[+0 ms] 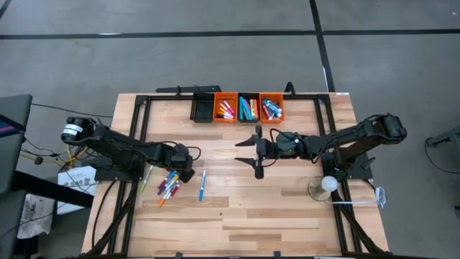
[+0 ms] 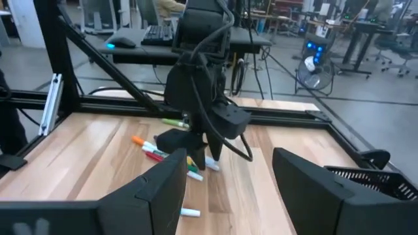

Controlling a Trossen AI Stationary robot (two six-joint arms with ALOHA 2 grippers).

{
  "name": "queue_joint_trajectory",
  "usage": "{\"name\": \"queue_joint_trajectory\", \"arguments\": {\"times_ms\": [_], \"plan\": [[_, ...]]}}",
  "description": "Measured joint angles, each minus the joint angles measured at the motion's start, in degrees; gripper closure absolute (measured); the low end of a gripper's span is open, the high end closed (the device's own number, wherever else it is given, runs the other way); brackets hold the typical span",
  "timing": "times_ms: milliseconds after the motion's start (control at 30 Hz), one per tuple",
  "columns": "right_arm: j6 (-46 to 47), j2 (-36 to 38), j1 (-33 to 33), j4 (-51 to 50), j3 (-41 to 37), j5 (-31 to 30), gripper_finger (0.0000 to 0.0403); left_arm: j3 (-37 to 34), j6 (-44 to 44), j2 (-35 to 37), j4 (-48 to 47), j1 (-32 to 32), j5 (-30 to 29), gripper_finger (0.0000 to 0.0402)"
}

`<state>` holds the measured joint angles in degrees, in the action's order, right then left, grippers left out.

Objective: Pick & Place Markers
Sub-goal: Put the light blue white highlighter pen into the left orange bin

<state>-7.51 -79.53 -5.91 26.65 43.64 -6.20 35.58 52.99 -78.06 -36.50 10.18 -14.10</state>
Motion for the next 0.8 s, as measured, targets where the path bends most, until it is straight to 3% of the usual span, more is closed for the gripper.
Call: {"name": "queue_joint_trajectory", "arguments": {"times_ms": [500,800], "plan": [[1.28,0.00,0.00,0.42,0.00,0.09,0.0184,-0.71,-0.42,-1.83,0.56,-0.33,-2.38,0.0205],[1.49,-0.02,0.00,0.44,0.00,0.17,0.0184,-0.30,-3.02,-7.20,2.02,-2.65,0.07,0.0255]]}}
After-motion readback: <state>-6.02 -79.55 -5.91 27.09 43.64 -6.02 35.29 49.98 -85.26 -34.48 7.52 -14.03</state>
